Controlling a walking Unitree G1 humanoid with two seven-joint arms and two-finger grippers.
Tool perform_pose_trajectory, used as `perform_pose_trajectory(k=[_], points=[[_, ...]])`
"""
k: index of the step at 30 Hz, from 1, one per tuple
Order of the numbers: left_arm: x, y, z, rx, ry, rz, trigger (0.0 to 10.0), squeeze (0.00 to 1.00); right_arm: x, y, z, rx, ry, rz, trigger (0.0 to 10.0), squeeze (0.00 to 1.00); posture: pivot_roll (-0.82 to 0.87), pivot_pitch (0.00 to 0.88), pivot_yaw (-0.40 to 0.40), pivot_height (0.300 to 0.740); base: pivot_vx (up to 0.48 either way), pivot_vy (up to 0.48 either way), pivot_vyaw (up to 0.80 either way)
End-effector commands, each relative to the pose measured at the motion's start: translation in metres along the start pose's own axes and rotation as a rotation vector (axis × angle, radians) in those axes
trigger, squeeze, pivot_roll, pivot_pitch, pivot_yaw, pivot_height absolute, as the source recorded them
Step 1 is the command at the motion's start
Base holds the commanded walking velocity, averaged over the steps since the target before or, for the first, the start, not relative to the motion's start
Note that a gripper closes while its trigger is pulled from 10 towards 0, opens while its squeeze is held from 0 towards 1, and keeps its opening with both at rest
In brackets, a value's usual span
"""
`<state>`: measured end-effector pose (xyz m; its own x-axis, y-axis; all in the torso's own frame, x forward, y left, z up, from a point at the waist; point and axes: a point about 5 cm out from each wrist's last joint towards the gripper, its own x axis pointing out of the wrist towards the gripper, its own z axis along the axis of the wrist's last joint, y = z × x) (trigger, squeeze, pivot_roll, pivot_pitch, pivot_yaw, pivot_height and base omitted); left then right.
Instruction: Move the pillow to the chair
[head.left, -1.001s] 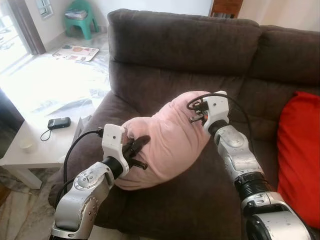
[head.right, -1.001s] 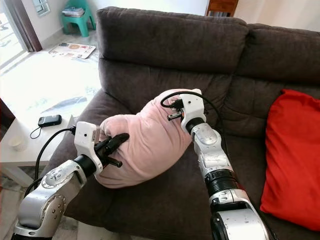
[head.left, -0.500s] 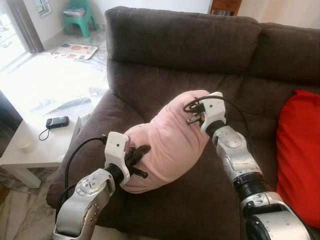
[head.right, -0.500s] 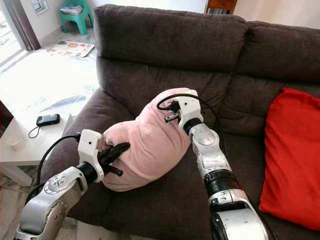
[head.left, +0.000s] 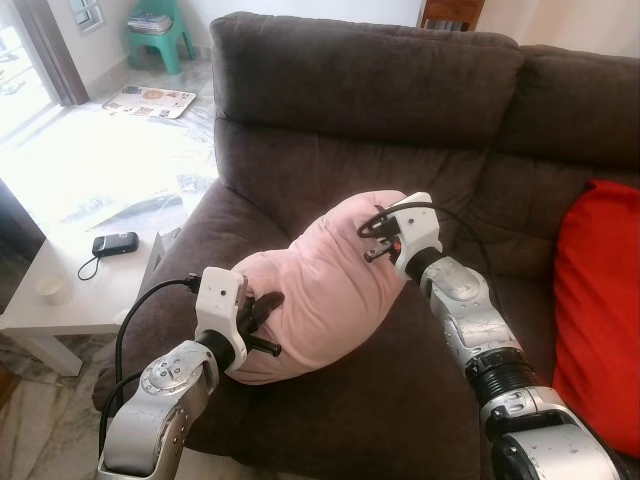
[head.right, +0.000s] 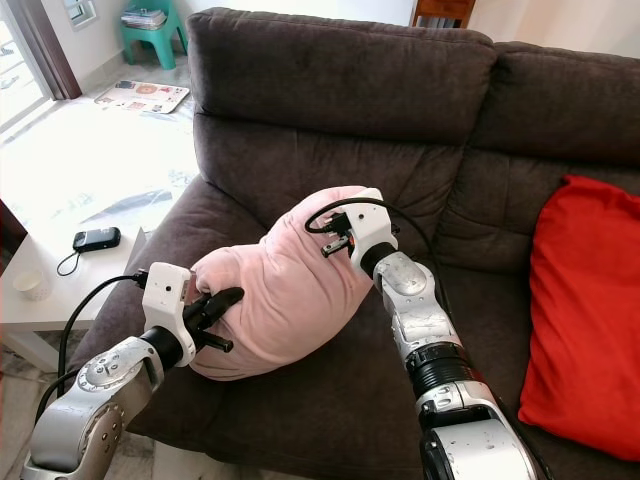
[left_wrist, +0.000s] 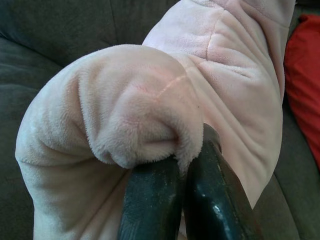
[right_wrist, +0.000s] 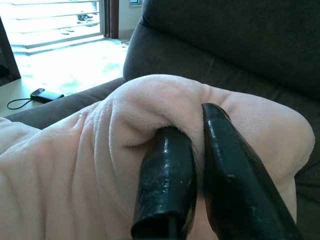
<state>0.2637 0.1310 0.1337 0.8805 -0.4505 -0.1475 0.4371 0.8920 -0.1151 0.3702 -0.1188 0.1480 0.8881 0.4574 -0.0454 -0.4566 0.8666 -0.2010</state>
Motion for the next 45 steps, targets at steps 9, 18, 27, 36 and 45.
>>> perform_pose_trajectory(k=[9, 18, 27, 36, 45], points=[[0.004, -0.011, 0.003, 0.031, -0.022, -0.064, 10.0, 0.00, 0.006, 0.019, 0.005, -0.019, -0.020, 0.083, 10.0, 1.00, 0.10, 0.075, -0.056, 0.740, 0.000, 0.000, 0.00], [0.004, -0.010, 0.001, 0.030, -0.015, -0.062, 10.0, 0.00, 0.007, 0.017, 0.007, -0.004, -0.031, 0.064, 10.0, 1.00, 0.10, 0.082, -0.056, 0.740, 0.000, 0.000, 0.00], [0.004, -0.010, 0.000, 0.034, -0.010, -0.062, 10.0, 0.00, 0.008, 0.010, 0.009, 0.001, -0.039, 0.015, 10.0, 1.00, 0.10, 0.086, -0.056, 0.740, 0.000, 0.000, 0.00], [0.005, -0.010, -0.002, 0.037, -0.005, -0.058, 10.0, 0.00, 0.007, -0.001, 0.010, -0.001, -0.037, -0.067, 10.0, 1.00, 0.10, 0.087, -0.056, 0.740, 0.000, 0.000, 0.00], [0.004, -0.007, -0.004, 0.041, 0.002, -0.050, 10.0, 0.00, 0.007, -0.007, 0.015, -0.011, -0.055, -0.126, 10.0, 0.95, 0.10, 0.088, -0.053, 0.740, 0.000, 0.000, 0.00]])
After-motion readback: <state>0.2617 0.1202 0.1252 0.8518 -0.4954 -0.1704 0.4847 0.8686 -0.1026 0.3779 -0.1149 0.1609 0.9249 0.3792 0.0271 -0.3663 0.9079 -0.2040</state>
